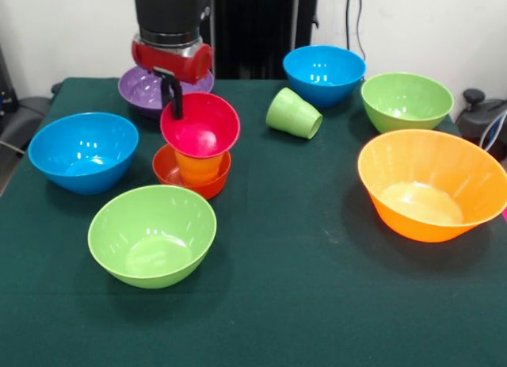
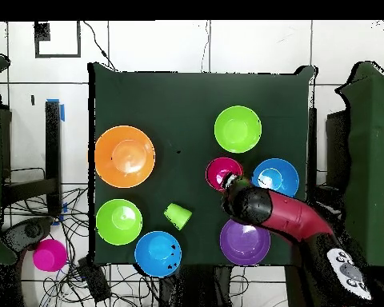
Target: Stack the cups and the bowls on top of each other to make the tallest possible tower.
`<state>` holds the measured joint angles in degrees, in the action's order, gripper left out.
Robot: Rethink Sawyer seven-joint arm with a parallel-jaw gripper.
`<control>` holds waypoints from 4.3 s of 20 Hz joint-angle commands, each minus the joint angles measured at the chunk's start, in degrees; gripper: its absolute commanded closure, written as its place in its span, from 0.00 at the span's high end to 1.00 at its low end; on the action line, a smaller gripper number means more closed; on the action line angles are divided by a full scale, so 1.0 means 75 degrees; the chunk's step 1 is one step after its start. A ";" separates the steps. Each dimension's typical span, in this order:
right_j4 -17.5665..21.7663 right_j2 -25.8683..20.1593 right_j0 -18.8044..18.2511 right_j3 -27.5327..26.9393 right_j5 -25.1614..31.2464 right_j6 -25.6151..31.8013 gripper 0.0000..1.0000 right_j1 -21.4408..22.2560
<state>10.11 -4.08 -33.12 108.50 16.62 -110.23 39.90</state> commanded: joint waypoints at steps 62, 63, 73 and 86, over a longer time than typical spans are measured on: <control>-0.0239 -0.1195 -0.0889 0.0814 -0.0600 -0.0446 0.00 -0.0287; -0.0232 -0.1190 -0.0889 0.0821 -0.0604 -0.0454 0.00 -0.0284; -0.0212 -0.1167 -0.0871 0.0889 -0.0716 -0.0572 0.00 -0.0281; -0.0413 -0.1063 -0.0741 0.1057 -0.0739 -0.0887 0.00 -0.0257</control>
<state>7.03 -7.21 -40.27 112.27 12.54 -110.23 39.93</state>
